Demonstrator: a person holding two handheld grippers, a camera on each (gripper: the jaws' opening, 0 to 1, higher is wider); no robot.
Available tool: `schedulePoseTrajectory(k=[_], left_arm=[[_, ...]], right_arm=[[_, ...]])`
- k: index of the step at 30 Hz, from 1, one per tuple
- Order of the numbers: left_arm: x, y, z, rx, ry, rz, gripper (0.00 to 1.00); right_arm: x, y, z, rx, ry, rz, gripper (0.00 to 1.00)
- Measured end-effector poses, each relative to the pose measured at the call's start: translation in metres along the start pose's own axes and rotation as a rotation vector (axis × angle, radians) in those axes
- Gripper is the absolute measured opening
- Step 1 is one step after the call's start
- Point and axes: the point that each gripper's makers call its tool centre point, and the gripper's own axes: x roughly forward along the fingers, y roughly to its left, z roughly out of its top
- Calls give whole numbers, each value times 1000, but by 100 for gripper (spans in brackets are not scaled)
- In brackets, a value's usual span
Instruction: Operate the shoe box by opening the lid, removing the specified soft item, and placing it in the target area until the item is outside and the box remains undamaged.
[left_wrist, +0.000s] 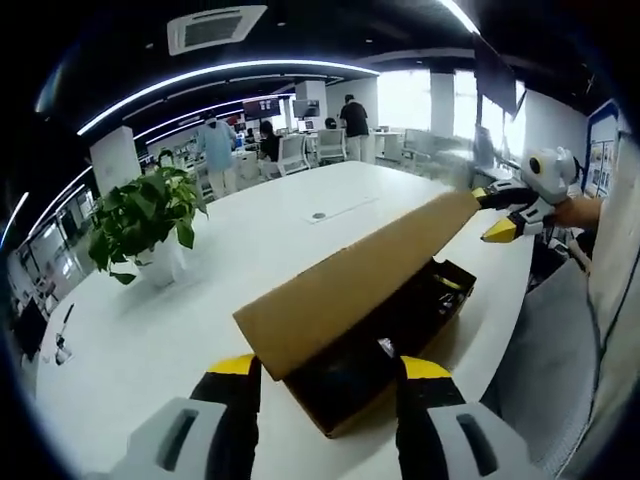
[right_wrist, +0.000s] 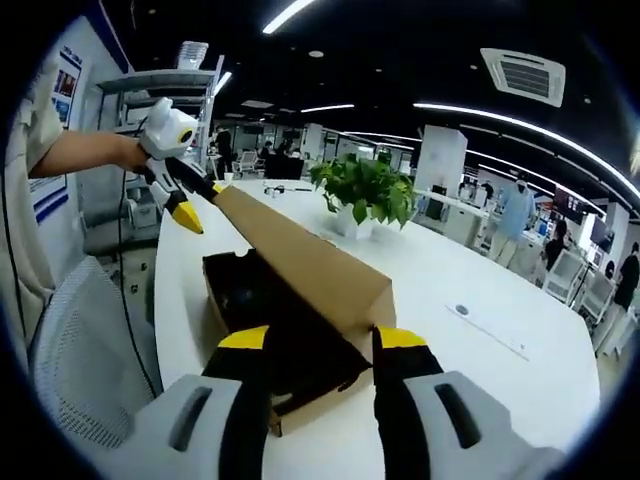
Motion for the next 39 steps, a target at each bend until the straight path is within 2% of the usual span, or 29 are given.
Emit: schedulePoseTrajectory(k=[13,19,23,39], left_arm=[[3,14,19,15,-37,25,55],[6,30,30,22,-61,62,48],[9,43,36,35,-69,101,39],[24,76,56,25,-92,195,25]], right_arm=[[7,-18,14,-34,-14,-21,33],[12,-29,21,-43,-19,-36,30],[14,-36,24,-47,-22,-50,28],[29,-67,35,-50,-16,-94,20]])
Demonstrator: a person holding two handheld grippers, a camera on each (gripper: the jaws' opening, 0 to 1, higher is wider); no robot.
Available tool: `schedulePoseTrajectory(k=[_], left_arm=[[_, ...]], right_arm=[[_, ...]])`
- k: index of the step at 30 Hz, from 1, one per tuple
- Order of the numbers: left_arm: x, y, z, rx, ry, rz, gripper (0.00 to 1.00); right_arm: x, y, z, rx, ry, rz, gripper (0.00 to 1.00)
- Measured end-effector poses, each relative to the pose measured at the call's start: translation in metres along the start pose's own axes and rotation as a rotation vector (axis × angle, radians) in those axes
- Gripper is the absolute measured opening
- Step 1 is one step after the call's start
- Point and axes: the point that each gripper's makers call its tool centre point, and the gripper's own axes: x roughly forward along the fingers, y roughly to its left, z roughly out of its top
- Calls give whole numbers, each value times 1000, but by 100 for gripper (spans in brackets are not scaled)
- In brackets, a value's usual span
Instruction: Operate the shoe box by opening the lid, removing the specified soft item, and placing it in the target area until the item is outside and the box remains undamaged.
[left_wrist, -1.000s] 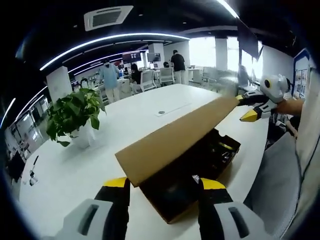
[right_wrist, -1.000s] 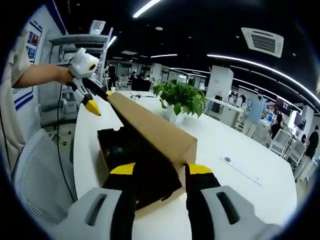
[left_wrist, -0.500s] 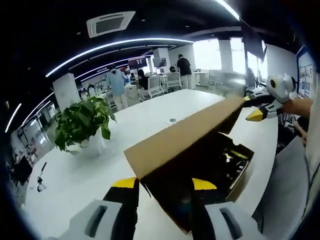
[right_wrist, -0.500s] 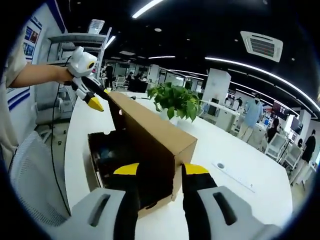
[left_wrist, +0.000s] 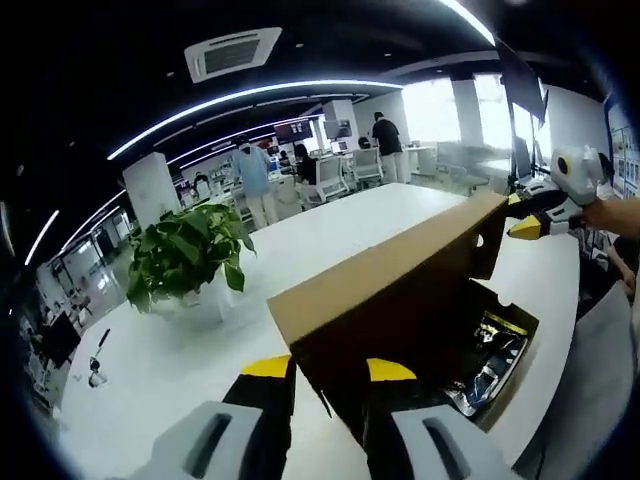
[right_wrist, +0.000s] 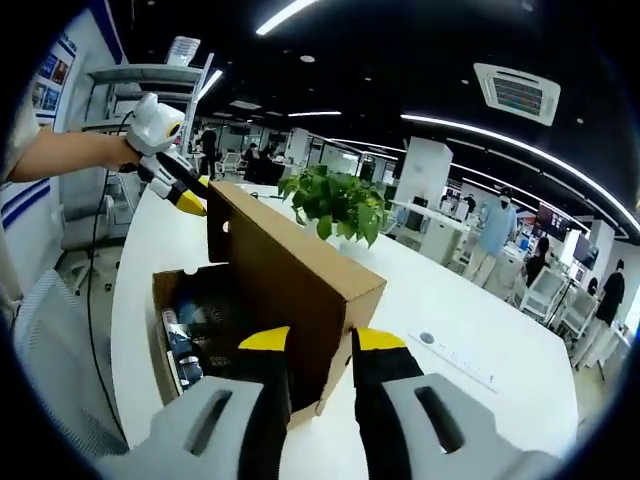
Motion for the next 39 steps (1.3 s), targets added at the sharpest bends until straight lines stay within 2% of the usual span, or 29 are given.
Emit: schedulePoseTrajectory(k=[10,16,20,32,39], left_arm=[[16,21,8,-16,7,76,12],[27,32,4,-30,32,133,4],[29,36,5,-85,14,153,3],[35,39,8,-128,-7,174,2],[40,42,10,-145,-14,181,2]], right_arm=[[12,-20,2,2,7,-30,13],[15,-29,2,11,13,-49,8],[17,-33,2,25,15,-62,5],[14,-44,2,79,10,-104,6],[8,-45,-32,154,83,-117,7]])
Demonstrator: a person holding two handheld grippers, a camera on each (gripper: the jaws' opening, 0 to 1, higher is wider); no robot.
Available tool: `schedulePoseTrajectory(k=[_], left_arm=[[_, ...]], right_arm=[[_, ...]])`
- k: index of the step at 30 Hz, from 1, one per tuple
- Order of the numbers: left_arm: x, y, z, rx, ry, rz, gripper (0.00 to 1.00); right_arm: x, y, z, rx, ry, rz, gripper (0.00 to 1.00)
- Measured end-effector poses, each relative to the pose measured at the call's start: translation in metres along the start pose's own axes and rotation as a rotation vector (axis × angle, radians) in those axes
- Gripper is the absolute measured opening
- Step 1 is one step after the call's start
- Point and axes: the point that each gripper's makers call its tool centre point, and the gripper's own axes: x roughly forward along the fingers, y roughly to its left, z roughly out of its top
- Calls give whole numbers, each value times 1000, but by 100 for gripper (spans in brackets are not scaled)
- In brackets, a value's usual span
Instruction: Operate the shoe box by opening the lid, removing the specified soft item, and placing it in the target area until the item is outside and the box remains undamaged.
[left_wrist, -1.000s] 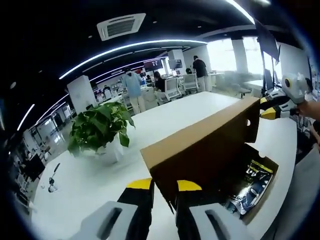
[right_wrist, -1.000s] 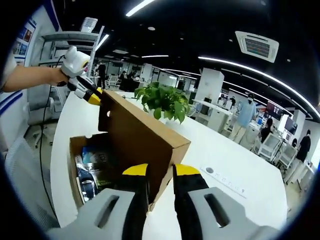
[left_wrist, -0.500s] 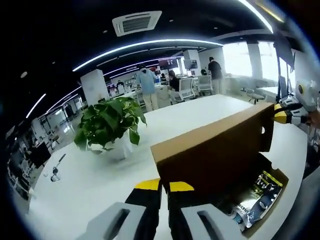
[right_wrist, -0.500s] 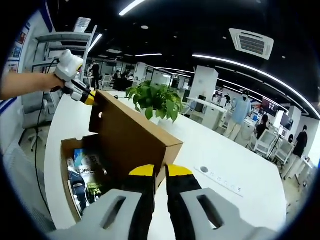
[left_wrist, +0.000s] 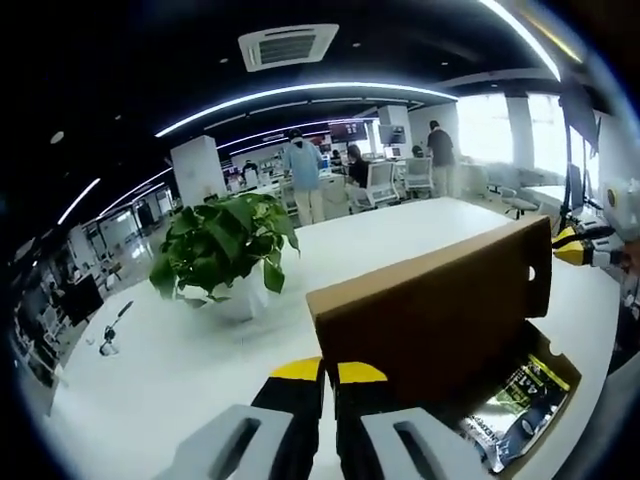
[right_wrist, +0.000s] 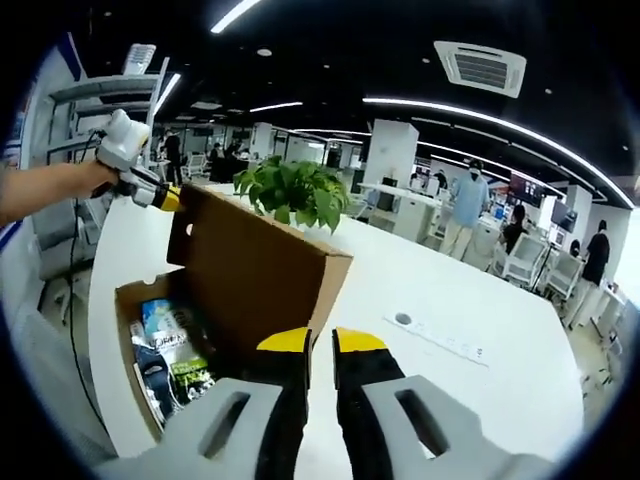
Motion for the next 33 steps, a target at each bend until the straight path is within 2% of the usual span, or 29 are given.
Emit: schedulePoseTrajectory(k=[3,9,21,33], left_arm=[[3,1,1,-7,-1,-1,2],[5,1,1,-16,-1,-1,2],[17,3,4,-34,2,-5,2],[31,6,7,-44,6,-9,2]], right_arm=[[1,3,-16,3,31,4,7],[3,10,-30,36,48,15,7],[24,20,-48,72,92,46,7],[43,19,-53,95,112,41,4]])
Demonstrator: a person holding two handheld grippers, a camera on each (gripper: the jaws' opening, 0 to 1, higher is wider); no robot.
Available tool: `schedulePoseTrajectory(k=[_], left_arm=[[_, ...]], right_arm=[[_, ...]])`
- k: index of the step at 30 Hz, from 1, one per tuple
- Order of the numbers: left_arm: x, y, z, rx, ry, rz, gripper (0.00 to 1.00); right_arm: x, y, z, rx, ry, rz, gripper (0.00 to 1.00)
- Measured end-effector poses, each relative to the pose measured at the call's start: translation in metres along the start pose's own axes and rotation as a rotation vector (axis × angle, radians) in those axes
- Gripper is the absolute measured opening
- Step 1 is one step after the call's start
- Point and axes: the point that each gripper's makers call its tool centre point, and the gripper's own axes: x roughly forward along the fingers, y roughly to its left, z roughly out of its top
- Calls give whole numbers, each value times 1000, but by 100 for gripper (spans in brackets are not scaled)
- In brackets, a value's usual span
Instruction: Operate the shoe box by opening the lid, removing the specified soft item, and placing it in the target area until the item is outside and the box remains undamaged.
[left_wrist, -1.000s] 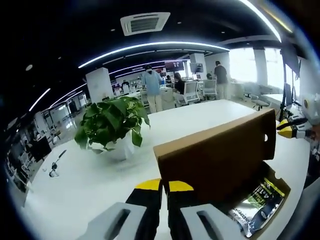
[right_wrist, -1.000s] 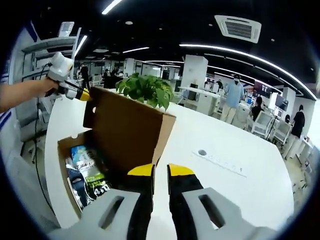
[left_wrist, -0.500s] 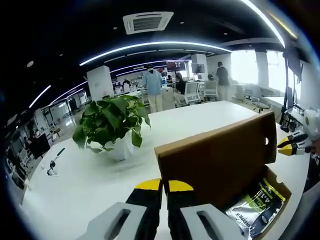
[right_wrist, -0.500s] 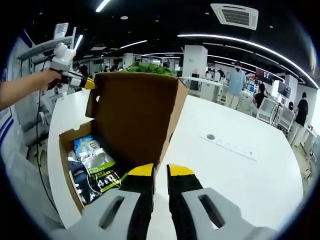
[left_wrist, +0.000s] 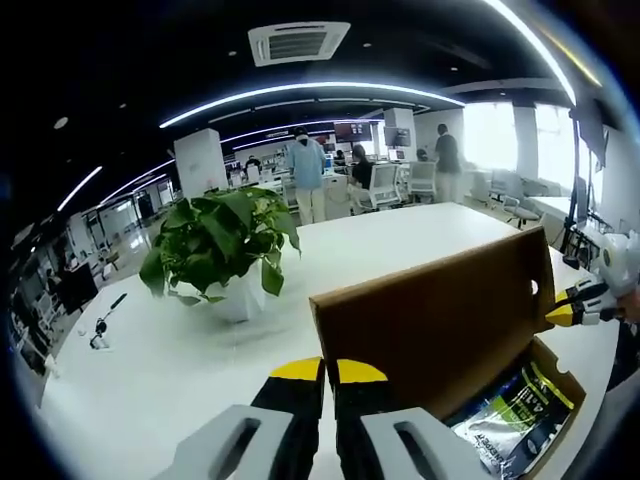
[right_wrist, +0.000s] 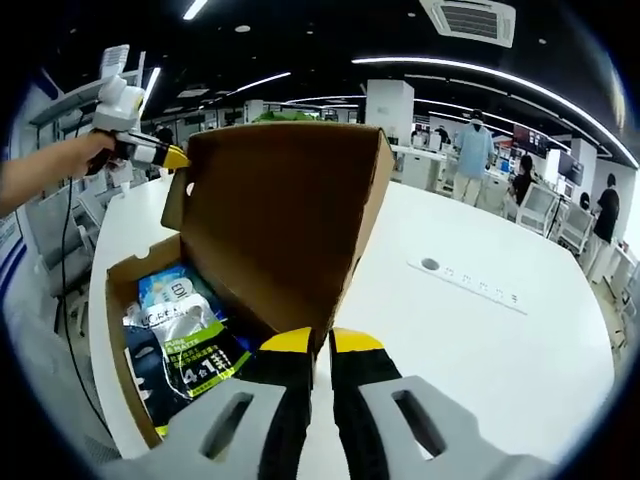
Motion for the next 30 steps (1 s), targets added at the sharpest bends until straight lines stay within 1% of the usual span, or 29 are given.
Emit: schedulePoseTrajectory(k=[3,11,15,18,23,30], left_arm=[[3,0,0,0,1,1,2],[8,-1,-2,0,3,10,4],[8,-2,-7,-11,5,15,14],[8,0,-16,-23,13,19,14],[9,0,-33,-35,45,15,14],[3,-4,-57,-55,86,9,11]], right_arm=[[0,-2,-1,-31,3,-9,3],[1,-4,-1,-79,2,-18,1],[2,-4,-1,-105,3,-25,1],[3,-4,-1,-106,5,-24,1],[4,-5,-1,-110,11,-23,1],[7,-6,0,-125,17,-21,2]])
